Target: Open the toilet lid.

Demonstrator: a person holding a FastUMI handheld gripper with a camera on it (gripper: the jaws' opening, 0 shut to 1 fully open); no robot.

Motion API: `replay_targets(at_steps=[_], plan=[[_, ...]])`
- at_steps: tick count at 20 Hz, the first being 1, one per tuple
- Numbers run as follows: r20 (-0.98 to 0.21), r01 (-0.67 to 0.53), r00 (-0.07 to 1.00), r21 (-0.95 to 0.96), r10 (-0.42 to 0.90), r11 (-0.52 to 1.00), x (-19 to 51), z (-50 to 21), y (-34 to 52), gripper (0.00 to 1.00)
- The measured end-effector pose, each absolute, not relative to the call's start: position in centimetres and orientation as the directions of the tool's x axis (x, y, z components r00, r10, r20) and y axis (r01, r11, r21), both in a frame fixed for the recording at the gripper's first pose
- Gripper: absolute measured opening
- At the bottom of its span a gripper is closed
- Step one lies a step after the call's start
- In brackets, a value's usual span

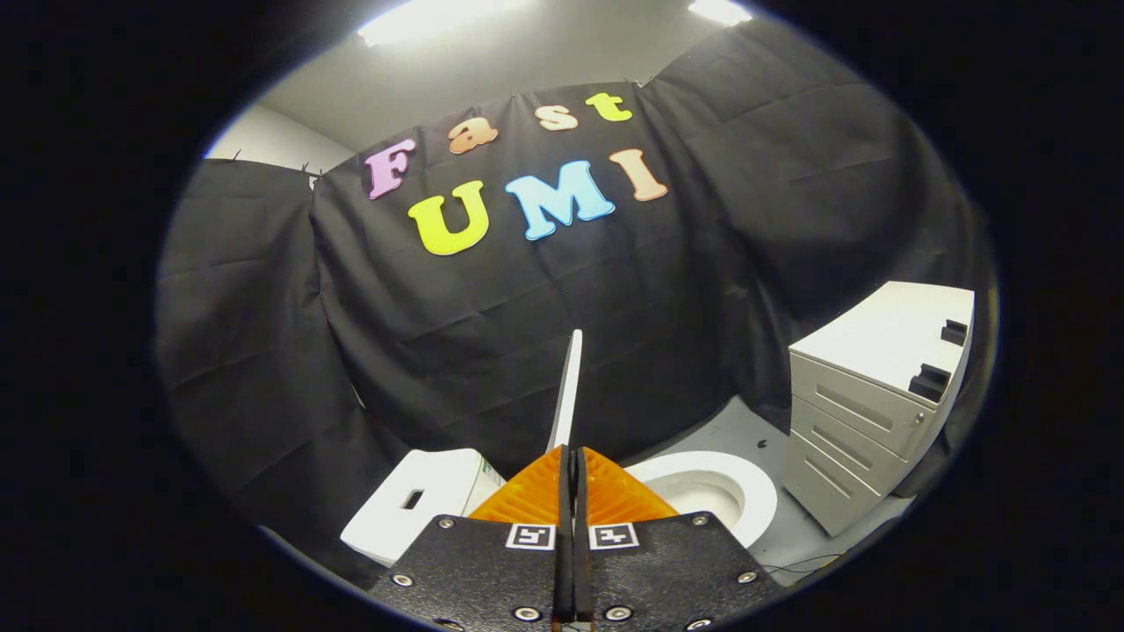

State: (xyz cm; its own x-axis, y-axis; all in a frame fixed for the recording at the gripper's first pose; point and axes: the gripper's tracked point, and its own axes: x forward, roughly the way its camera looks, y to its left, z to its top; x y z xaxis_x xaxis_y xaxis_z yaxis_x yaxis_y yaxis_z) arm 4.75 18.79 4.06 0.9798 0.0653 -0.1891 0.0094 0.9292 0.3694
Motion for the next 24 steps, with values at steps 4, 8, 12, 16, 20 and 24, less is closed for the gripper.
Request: replay_targets(at_steps=[4, 8, 12, 16, 20, 24], plan=[[-0.169, -0.018, 0.983, 0.289, 0.070, 0.957, 4.8, 5.5, 21.1, 0.00], [-0.156, -0.045, 0.984, 0.218, 0.080, 0.975, 4.7, 6.2, 23.0, 0.00], [-0.143, -0.067, 0.985, 0.214, 0.099, 0.975, 4.7, 7.0, 24.7, 0.00], [-0.139, -0.080, 0.985, 0.185, 0.107, 0.979, 4.5, 7.6, 26.4, 0.00], [-0.139, -0.106, 0.982, 0.148, 0.127, 0.983, 4.3, 8.2, 28.5, 0.00], [-0.128, -0.131, 0.981, 0.123, 0.147, 0.984, 4.2, 8.7, 30.5, 0.00]])
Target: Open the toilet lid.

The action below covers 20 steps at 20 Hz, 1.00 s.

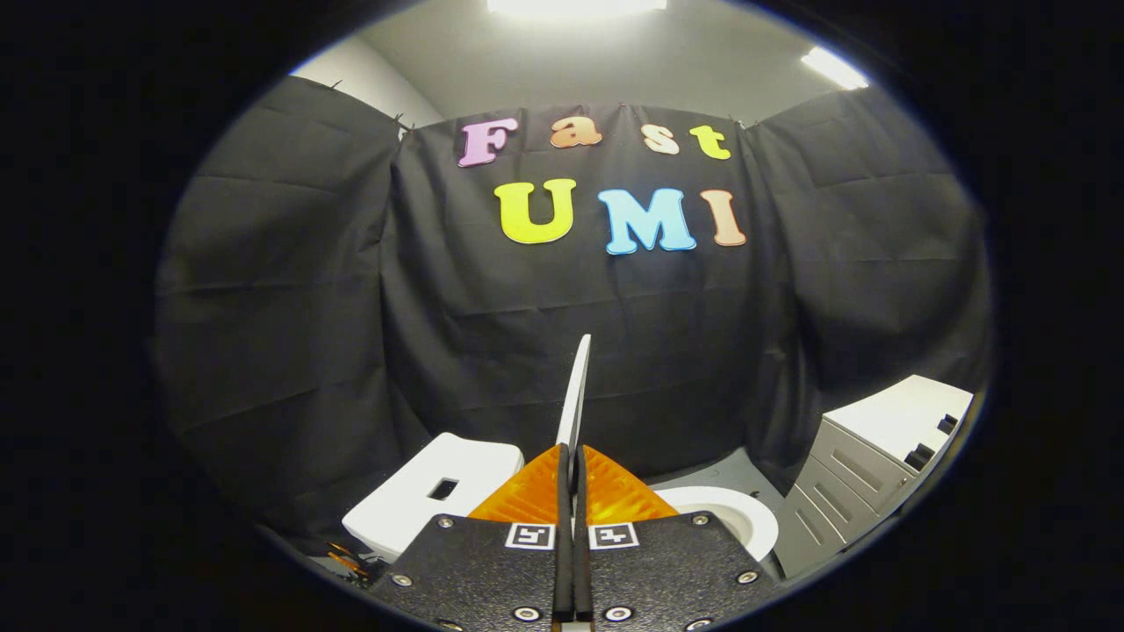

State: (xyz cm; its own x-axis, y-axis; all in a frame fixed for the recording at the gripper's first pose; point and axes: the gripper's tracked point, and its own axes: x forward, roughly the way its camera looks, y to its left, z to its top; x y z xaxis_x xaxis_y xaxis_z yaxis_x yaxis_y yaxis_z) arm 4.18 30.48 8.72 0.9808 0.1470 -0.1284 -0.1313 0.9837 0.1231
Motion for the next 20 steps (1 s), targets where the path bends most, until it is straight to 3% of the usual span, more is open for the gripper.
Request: replay_targets(at_steps=[20], plan=[[-0.099, -0.304, 0.949, -0.026, 0.300, 0.952, 3.4, 9.0, 41.1, 0.00]])
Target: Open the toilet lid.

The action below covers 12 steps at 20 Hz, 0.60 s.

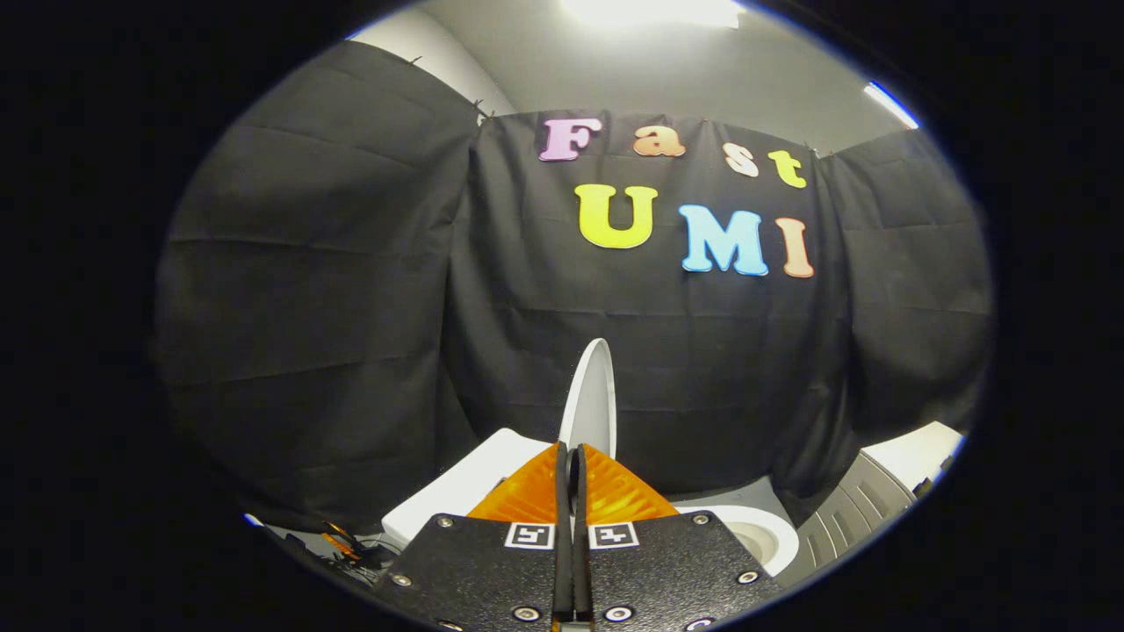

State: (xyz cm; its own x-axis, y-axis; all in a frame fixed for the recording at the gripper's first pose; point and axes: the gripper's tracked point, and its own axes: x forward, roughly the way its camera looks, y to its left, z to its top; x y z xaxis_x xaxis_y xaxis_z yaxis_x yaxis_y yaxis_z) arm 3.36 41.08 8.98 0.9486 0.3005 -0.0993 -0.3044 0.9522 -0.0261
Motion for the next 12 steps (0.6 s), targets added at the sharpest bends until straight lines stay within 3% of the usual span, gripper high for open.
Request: replay_targets(at_steps=[7, 12], plan=[[-0.093, -0.370, 0.927, -0.061, 0.364, 0.927, 2.7, 8.3, 45.3, 0.00], [-0.104, -0.432, 0.896, 0.026, 0.433, 0.901, 2.6, 7.4, 48.1, 0.00]])
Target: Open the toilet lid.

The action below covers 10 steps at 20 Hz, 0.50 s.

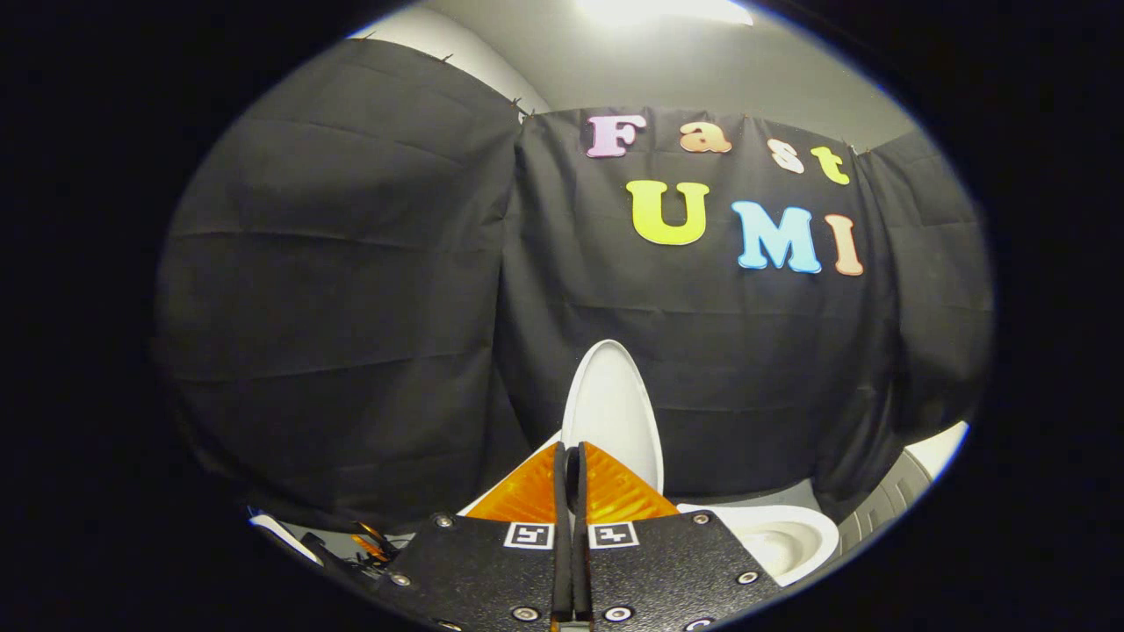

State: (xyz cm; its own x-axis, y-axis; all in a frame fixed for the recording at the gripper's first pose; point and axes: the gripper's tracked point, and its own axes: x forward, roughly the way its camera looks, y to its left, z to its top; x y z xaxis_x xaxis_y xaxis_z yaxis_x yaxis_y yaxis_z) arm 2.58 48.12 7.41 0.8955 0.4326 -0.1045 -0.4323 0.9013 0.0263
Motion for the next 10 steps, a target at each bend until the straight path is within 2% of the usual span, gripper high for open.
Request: replay_targets(at_steps=[6, 7, 8, 10], plan=[[-0.138, -0.456, 0.884, -0.053, 0.446, 0.888, 3.2, 8.1, 48.2, 0.01], [-0.136, -0.479, 0.872, -0.041, 0.470, 0.877, 3.0, 8.1, 48.2, 0.04], [-0.127, -0.491, 0.865, -0.016, 0.485, 0.871, 2.6, 7.8, 47.8, 0.09], [-0.090, -0.492, 0.865, 0.042, 0.494, 0.869, 2.2, 8.4, 46.6, 0.44]])
